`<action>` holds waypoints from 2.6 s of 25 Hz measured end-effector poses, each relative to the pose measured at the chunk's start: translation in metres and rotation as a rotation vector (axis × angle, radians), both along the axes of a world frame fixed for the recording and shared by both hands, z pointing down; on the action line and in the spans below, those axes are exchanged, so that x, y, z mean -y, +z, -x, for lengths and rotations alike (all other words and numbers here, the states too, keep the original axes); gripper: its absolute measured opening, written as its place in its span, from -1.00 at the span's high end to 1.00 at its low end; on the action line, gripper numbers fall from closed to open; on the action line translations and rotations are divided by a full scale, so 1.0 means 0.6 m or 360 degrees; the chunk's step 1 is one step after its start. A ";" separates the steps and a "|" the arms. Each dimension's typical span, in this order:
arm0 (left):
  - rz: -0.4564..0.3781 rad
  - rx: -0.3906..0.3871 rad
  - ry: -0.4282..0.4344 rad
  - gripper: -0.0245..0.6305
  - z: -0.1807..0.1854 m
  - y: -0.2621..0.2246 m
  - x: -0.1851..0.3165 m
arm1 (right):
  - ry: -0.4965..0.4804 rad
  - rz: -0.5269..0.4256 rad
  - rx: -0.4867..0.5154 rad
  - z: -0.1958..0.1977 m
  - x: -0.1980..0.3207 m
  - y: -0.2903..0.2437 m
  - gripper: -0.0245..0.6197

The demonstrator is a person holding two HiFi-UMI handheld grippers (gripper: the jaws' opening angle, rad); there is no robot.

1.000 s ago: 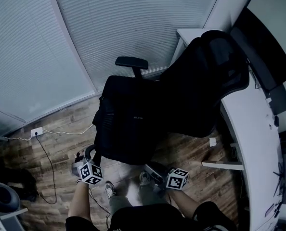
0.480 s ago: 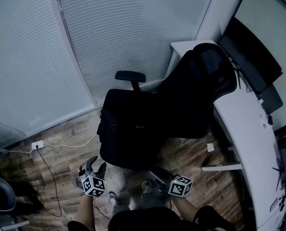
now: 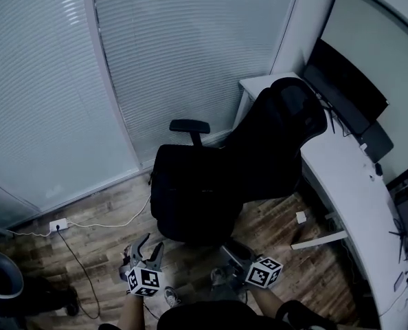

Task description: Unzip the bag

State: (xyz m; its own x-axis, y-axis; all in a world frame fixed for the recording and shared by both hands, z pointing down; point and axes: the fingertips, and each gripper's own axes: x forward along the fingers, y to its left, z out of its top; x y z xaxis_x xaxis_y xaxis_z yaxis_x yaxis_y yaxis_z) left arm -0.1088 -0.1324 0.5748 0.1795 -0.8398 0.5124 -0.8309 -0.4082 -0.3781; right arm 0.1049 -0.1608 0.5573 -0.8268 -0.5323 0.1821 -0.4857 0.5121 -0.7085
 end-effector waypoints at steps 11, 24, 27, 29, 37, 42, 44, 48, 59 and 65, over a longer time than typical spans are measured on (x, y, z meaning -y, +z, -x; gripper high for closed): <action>-0.0284 -0.0183 0.0087 0.32 0.017 -0.134 -0.069 | 0.0191 -0.0211 -0.0116 0.035 -0.053 -0.073 0.43; -0.0411 -0.0303 0.0287 0.54 0.000 -0.215 -0.159 | 0.0297 -0.0497 -0.0195 0.076 -0.144 -0.164 0.63; -0.0425 -0.0345 0.0317 0.65 0.002 -0.217 -0.180 | 0.0314 -0.0532 -0.0210 0.078 -0.169 -0.173 0.69; -0.0473 -0.0373 0.0342 0.71 0.001 -0.236 -0.190 | 0.0326 -0.0543 -0.0222 0.078 -0.187 -0.176 0.71; -0.0476 -0.0442 0.0408 0.84 0.009 -0.248 -0.223 | 0.0362 -0.0545 -0.0251 0.089 -0.241 -0.182 0.75; -0.0480 -0.0457 0.0446 0.86 0.007 -0.253 -0.243 | 0.0390 -0.0554 -0.0294 0.086 -0.264 -0.185 0.77; -0.0473 -0.0466 0.0451 0.86 0.007 -0.254 -0.248 | 0.0401 -0.0558 -0.0309 0.085 -0.269 -0.186 0.77; -0.0473 -0.0498 0.0465 0.87 0.006 -0.255 -0.260 | 0.0429 -0.0559 -0.0320 0.085 -0.279 -0.189 0.78; -0.0446 -0.0512 0.0464 0.87 0.019 -0.249 -0.285 | 0.0407 -0.0541 -0.0361 0.101 -0.297 -0.186 0.79; -0.0430 -0.0510 0.0469 0.87 0.020 -0.244 -0.287 | 0.0401 -0.0526 -0.0373 0.101 -0.294 -0.182 0.79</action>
State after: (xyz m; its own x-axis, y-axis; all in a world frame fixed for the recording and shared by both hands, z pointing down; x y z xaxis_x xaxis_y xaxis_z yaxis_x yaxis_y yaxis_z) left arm -0.1210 0.0398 0.4284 0.5412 -0.8247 0.1645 -0.7866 -0.5656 -0.2476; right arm 0.0442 0.0159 0.4478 -0.6216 -0.7716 0.1353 -0.7508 0.5375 -0.3839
